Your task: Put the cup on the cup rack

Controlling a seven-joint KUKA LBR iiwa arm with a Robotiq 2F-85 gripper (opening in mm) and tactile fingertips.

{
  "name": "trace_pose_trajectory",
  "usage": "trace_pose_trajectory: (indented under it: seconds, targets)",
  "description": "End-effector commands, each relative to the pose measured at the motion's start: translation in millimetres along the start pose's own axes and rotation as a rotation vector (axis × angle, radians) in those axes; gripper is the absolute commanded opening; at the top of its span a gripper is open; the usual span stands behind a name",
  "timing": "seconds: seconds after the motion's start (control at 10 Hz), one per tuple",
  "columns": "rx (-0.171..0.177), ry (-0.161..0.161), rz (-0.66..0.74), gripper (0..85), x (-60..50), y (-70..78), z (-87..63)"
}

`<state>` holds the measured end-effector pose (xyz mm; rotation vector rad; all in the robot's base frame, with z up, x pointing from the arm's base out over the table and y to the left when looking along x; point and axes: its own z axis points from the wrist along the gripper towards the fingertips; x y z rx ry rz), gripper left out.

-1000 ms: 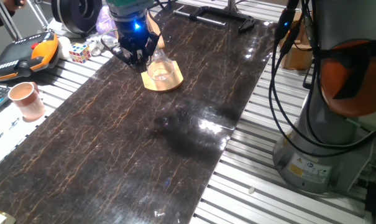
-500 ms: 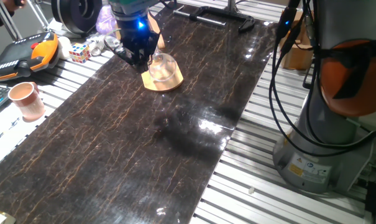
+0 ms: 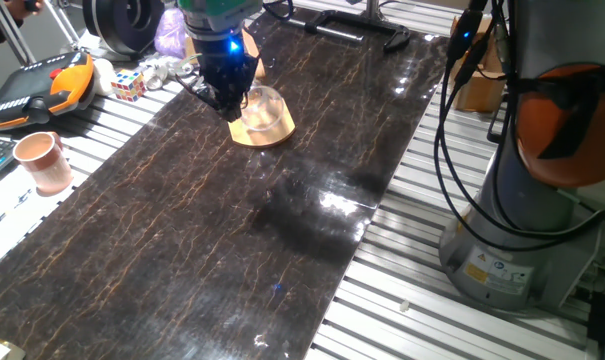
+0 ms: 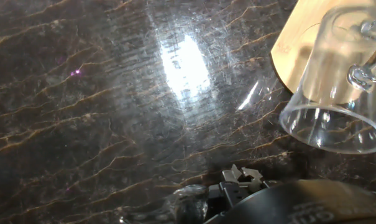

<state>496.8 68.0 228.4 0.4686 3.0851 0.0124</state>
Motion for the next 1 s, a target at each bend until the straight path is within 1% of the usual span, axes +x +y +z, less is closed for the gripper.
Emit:
trace_pose_trajectory:
  seconds: [0.0, 0.2, 0.9]
  targets:
    - [0.001, -0.002, -0.003, 0.7, 0.2, -0.9, 0.3]
    - [-0.001, -0.004, -0.009, 0.7, 0.0, -3.3, 1.3]
    - [-0.003, -0.013, -0.014, 0.7, 0.0, -4.5, 1.7]
